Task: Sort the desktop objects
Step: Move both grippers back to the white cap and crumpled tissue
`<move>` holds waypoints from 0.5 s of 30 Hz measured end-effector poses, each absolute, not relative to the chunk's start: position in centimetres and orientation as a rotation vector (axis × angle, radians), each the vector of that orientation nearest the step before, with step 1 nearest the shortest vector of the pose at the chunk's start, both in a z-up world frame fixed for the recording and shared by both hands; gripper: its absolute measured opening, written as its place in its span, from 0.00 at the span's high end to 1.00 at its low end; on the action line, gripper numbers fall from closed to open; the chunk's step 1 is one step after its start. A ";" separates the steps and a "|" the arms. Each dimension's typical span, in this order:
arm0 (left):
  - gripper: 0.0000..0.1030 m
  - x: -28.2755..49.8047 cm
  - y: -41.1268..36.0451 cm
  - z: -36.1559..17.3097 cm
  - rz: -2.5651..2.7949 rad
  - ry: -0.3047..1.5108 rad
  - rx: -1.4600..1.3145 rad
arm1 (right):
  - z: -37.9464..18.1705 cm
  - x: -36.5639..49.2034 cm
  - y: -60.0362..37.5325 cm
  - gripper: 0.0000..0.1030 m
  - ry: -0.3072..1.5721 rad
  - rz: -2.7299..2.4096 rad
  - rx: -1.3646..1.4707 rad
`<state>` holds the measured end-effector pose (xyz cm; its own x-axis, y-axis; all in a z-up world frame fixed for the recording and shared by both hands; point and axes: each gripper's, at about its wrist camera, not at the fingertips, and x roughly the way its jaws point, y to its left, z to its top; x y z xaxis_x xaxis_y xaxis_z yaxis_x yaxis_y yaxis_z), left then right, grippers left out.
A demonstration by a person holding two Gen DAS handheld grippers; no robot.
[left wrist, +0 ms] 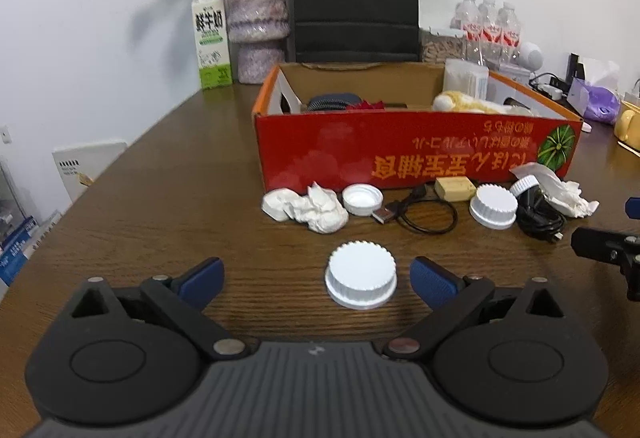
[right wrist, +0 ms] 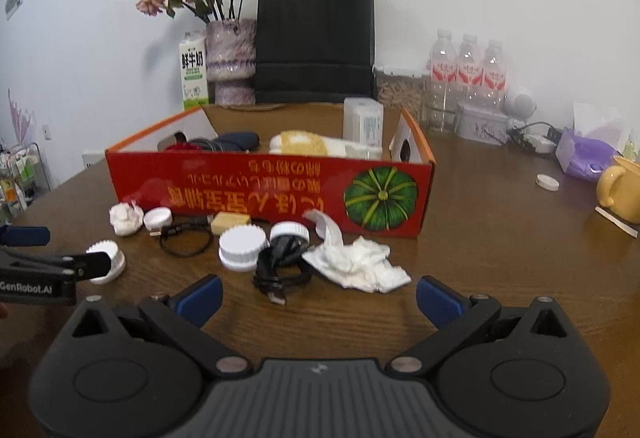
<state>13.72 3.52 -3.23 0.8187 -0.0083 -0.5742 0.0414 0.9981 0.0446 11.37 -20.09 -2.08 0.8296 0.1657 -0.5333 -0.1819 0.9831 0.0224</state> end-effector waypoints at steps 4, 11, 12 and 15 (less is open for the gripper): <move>0.37 14.1 3.4 -3.5 -0.060 0.642 0.034 | -2.2 11.3 -20.3 0.00 0.573 0.180 -0.024; 0.61 14.3 3.1 -3.3 -0.093 0.635 0.022 | -2.2 11.7 -20.4 0.00 0.582 0.175 -0.019; 0.61 14.3 3.1 -3.3 -0.094 0.636 0.020 | -2.2 11.8 -20.5 0.00 0.582 0.171 -0.017; 0.61 14.3 3.1 -3.3 -0.094 0.636 0.017 | -2.1 12.0 -21.0 0.00 0.578 0.161 -0.009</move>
